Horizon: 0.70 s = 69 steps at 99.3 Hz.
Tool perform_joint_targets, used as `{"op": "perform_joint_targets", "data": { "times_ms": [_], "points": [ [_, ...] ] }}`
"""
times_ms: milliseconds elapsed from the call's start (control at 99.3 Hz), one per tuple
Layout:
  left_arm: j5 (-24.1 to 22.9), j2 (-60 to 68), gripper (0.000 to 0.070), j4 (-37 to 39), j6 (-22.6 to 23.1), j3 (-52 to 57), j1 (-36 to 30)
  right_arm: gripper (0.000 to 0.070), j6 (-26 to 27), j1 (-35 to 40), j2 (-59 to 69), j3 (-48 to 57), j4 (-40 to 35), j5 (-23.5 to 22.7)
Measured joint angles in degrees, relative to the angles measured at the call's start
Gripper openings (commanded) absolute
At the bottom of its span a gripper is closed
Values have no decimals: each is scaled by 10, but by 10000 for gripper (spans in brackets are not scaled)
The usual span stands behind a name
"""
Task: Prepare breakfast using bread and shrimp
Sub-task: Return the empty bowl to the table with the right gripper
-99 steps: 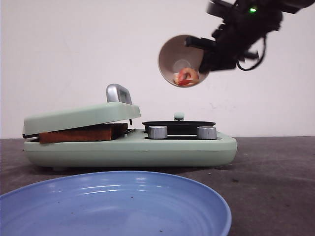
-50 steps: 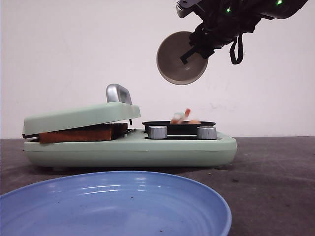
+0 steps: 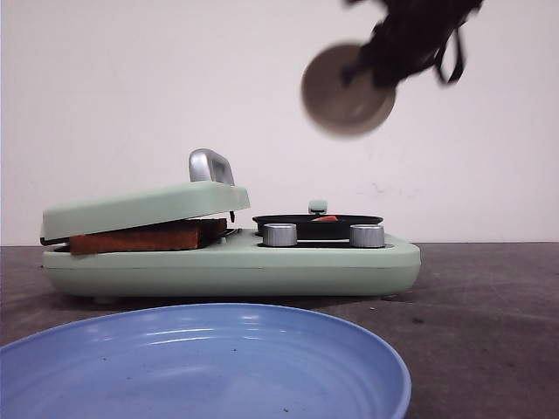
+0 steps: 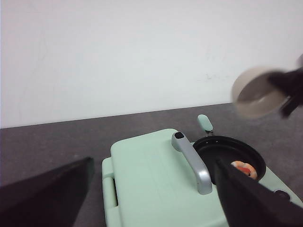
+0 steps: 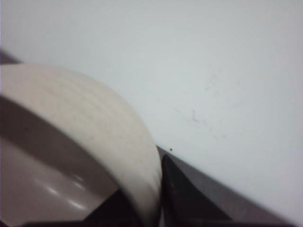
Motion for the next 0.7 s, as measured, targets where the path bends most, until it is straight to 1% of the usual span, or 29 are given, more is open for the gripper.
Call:
{"op": "perform_joint_targets", "data": {
  "times_ms": [50, 81, 141, 191, 201, 222, 282, 332, 363, 423, 504, 574, 695],
  "points": [
    [0, 1, 470, 1, 0, 0, 0, 0, 49, -25, -19, 25, -56, -19],
    [0, 1, 470, 1, 0, 0, 0, 0, 87, -47, -31, 47, -105, -39],
    [0, 2, 470, 1, 0, 0, 0, 0, 144, -84, -40, 87, -190, -81],
    [0, 3, 470, 1, 0, 0, 0, 0, 195, -125, -41, 120, -278, -137],
    [0, 4, 470, 1, 0, 0, 0, 0, 199, -129, -41, 123, -286, -143],
    [0, 4, 470, 1, 0, 0, 0, 0, 216, -150, -41, 131, -325, -173],
    [0, 7, 470, 1, 0, 0, 0, 0, 244, -194, -40, 133, -414, -243],
    [0, 9, 470, 1, 0, 0, 0, 0, 254, -228, -35, 130, -491, -289],
    [0, 11, 470, 1, 0, 0, 0, 0, 254, -245, -29, 126, -530, -300],
    [0, 16, 470, 1, 0, 0, 0, 0, 247, -273, -16, 122, -594, -303],
    [0, 23, 470, 2, 0, 0, 0, 0, 220, -304, 4, 113, -668, -303],
    [0, 31, 470, 2, 0, 0, 0, 0, 205, -315, 21, 101, -692, -306],
    [0, 45, 470, 3, 0, 0, 0, 0, 193, -318, 49, 87, -683, -312]
  ]
}}
